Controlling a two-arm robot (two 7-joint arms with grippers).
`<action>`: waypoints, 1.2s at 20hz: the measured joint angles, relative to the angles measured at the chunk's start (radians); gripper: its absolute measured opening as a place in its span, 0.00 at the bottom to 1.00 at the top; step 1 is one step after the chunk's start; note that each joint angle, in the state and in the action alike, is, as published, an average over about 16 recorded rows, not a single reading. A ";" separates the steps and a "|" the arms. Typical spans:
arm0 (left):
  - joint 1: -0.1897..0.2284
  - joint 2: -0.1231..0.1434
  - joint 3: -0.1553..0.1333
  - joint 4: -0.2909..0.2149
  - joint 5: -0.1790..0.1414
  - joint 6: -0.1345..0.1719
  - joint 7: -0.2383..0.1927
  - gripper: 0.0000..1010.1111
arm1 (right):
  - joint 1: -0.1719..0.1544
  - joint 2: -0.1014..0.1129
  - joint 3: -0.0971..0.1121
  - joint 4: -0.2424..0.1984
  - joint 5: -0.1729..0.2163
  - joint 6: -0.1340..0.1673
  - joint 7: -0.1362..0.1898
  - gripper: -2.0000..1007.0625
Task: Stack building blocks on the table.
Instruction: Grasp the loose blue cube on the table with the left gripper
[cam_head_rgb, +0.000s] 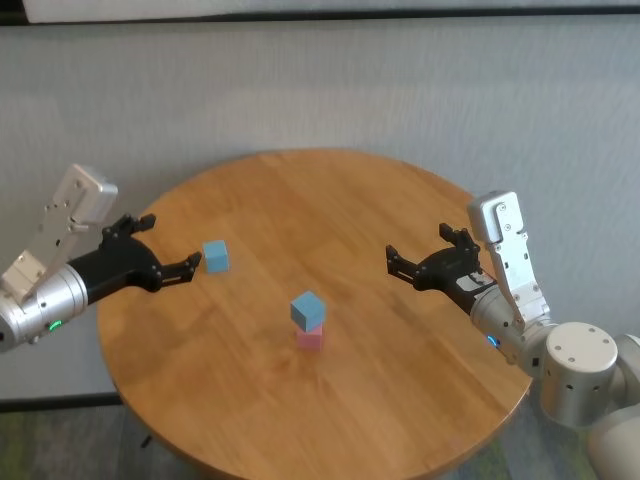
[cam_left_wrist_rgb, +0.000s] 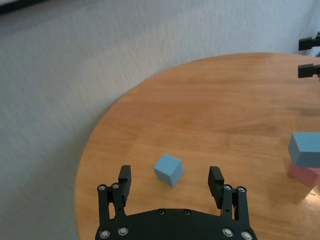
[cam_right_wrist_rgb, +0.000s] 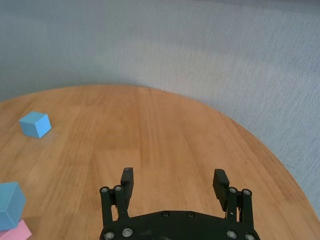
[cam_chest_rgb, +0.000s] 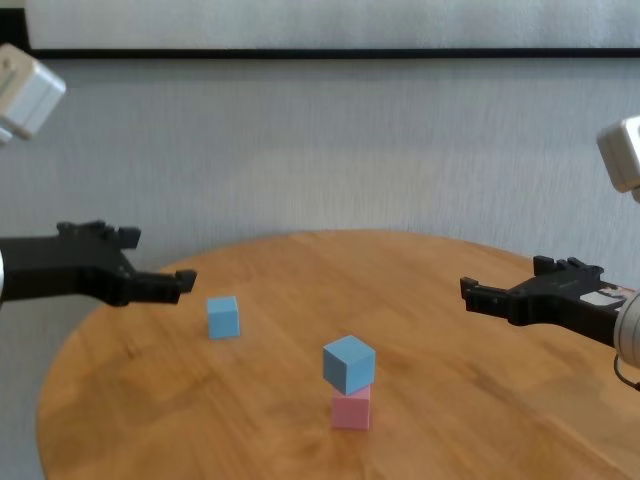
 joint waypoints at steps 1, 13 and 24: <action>-0.004 -0.003 0.000 0.012 0.000 0.001 0.001 0.99 | 0.000 0.000 0.000 0.000 0.000 0.000 0.000 1.00; -0.065 -0.064 0.004 0.161 -0.005 -0.020 -0.011 0.99 | 0.000 -0.001 -0.001 0.000 0.000 -0.001 0.000 1.00; -0.144 -0.128 0.029 0.310 0.001 -0.064 -0.046 0.99 | 0.000 -0.001 -0.001 0.000 0.000 -0.001 0.000 1.00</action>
